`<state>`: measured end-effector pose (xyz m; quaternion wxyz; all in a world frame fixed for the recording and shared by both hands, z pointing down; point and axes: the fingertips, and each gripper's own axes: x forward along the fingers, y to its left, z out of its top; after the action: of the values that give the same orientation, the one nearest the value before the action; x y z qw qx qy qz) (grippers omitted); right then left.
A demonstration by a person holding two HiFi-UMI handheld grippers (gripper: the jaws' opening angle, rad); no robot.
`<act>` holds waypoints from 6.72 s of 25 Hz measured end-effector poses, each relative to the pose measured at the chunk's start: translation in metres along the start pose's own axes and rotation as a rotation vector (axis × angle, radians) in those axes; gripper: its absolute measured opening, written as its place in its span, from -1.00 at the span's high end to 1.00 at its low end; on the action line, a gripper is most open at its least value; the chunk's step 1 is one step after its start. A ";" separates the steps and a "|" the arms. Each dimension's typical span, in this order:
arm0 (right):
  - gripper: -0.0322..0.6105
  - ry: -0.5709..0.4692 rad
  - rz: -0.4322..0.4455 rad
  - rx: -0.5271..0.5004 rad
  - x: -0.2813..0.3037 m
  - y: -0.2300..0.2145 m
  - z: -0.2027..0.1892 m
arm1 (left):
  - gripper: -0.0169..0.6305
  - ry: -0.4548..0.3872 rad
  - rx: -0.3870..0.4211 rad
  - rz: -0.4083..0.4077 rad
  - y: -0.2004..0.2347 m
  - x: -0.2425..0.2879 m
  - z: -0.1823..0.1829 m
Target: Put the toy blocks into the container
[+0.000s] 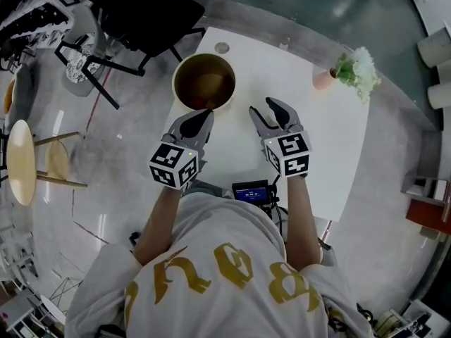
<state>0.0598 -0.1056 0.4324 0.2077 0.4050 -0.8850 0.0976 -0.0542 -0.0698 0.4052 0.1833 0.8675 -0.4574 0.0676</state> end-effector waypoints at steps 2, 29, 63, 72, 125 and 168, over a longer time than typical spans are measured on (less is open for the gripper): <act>0.24 0.014 -0.012 0.009 -0.005 -0.002 -0.007 | 0.94 0.012 0.002 -0.014 -0.006 0.002 -0.004; 0.23 0.246 -0.084 0.058 -0.032 -0.037 -0.124 | 0.94 0.218 -0.016 -0.162 -0.044 0.052 -0.082; 0.29 0.453 -0.073 0.018 0.012 -0.048 -0.202 | 0.94 0.366 -0.157 -0.266 -0.042 0.075 -0.138; 0.37 0.446 -0.057 0.026 0.008 -0.041 -0.204 | 0.94 0.357 -0.164 -0.266 -0.044 0.077 -0.137; 0.37 -0.079 -0.090 0.120 -0.099 -0.028 -0.008 | 0.94 0.007 -0.052 -0.043 -0.044 -0.012 -0.010; 0.37 0.102 -0.009 -0.040 0.052 0.051 0.057 | 0.94 0.013 -0.155 -0.041 0.127 -0.010 0.027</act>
<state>-0.0256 -0.1272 0.4049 0.2612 0.3994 -0.8731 0.0996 -0.1653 -0.1382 0.4101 0.2543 0.8595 -0.4422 0.0336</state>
